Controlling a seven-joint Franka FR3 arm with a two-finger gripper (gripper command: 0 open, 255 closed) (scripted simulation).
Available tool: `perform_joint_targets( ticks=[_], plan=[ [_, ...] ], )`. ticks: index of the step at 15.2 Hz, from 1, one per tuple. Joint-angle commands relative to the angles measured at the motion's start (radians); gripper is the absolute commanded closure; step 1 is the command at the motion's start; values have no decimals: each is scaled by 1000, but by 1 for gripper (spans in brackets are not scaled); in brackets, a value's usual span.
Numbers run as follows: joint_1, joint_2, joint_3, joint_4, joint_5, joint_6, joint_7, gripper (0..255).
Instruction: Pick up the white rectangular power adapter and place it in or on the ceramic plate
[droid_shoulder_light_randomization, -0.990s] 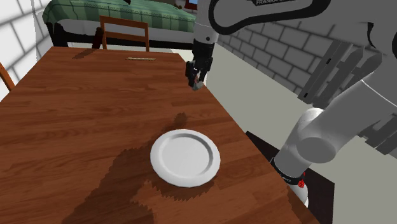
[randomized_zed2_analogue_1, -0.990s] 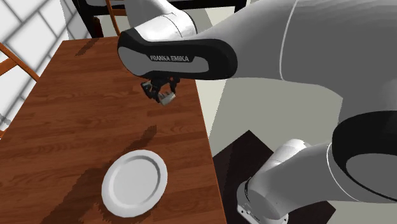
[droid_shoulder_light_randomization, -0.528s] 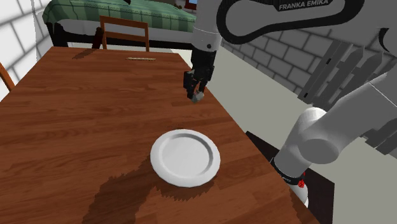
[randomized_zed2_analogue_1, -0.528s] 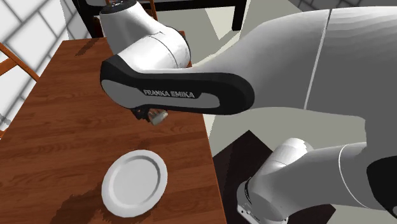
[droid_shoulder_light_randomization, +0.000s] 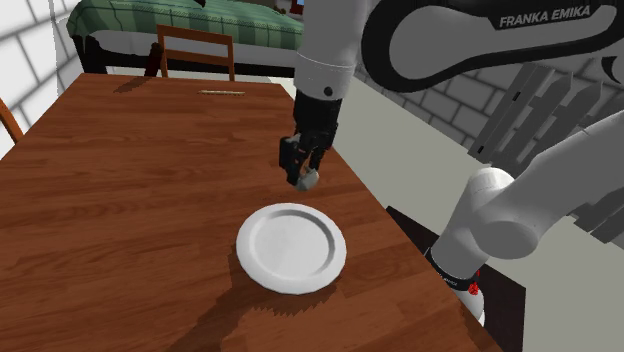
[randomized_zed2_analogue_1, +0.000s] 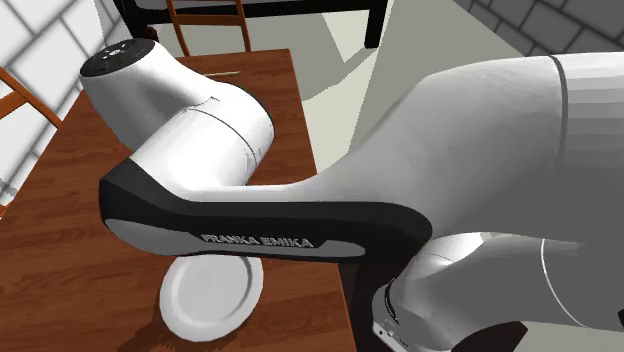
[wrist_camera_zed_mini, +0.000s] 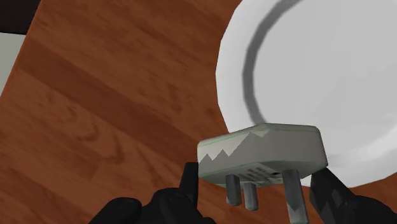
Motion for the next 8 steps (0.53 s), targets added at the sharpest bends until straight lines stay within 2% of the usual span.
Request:
perform_joint_targets(
  ticks=[1, 6, 8],
  plan=[
    [16, 2, 33, 5, 13, 1, 45, 255],
    [56, 23, 125, 40, 38, -3, 167, 255],
    [56, 27, 129, 16, 40, 25, 167, 255]
  ],
)
